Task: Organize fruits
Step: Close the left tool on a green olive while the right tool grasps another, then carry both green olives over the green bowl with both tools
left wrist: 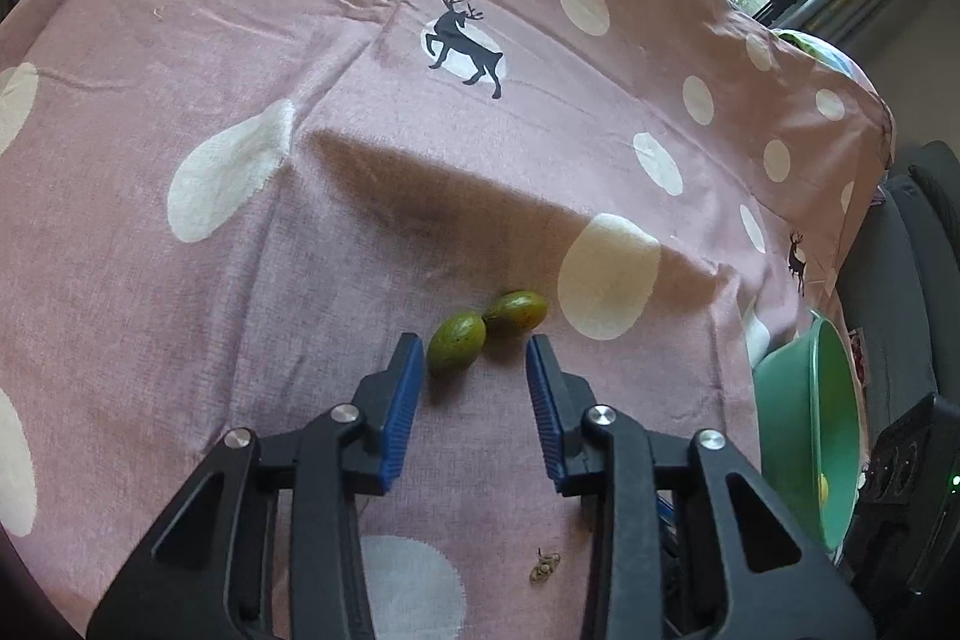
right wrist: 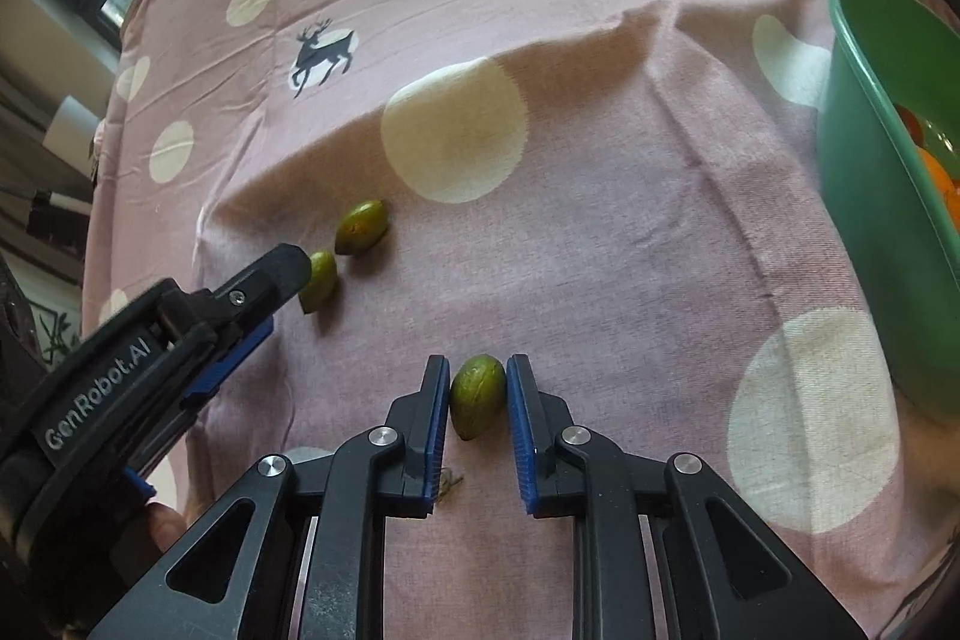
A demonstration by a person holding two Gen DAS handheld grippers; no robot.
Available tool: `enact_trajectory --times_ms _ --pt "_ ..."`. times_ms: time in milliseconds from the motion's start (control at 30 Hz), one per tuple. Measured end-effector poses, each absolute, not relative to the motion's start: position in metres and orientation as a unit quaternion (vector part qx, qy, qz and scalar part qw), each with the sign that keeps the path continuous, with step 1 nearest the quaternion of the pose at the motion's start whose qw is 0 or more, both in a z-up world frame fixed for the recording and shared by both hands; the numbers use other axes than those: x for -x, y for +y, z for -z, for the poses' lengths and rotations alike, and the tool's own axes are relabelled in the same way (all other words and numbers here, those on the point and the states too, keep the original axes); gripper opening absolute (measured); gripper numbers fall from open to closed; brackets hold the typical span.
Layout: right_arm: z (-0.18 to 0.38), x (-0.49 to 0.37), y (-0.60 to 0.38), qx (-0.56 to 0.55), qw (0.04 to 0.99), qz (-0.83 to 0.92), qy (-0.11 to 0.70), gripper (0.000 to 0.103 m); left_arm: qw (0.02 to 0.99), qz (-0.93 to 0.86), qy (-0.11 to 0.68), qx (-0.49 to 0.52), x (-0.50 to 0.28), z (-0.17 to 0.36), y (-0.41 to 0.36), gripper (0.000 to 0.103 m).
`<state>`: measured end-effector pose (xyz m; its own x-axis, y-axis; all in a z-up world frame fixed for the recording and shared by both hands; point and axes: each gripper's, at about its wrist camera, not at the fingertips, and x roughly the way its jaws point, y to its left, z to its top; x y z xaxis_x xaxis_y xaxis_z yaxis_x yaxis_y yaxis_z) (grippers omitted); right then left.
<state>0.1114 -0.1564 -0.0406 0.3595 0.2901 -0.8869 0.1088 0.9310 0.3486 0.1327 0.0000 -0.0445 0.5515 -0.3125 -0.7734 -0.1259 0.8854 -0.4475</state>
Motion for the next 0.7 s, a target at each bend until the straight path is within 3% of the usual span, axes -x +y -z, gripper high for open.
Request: enact_trajectory --times_ms 400,500,700 --pt "0.042 -0.115 -0.167 -0.187 0.803 -0.053 0.564 0.021 0.85 0.044 0.477 0.22 -0.148 0.056 -0.01 0.026" --pt "0.042 -0.116 -0.167 -0.189 0.803 -0.053 0.563 0.021 0.85 0.04 0.475 0.223 -0.149 0.058 -0.008 0.016" --pt "0.042 -0.116 -0.167 -0.191 0.802 -0.05 0.564 0.021 0.849 0.034 0.472 0.233 -0.148 0.058 -0.004 0.018"
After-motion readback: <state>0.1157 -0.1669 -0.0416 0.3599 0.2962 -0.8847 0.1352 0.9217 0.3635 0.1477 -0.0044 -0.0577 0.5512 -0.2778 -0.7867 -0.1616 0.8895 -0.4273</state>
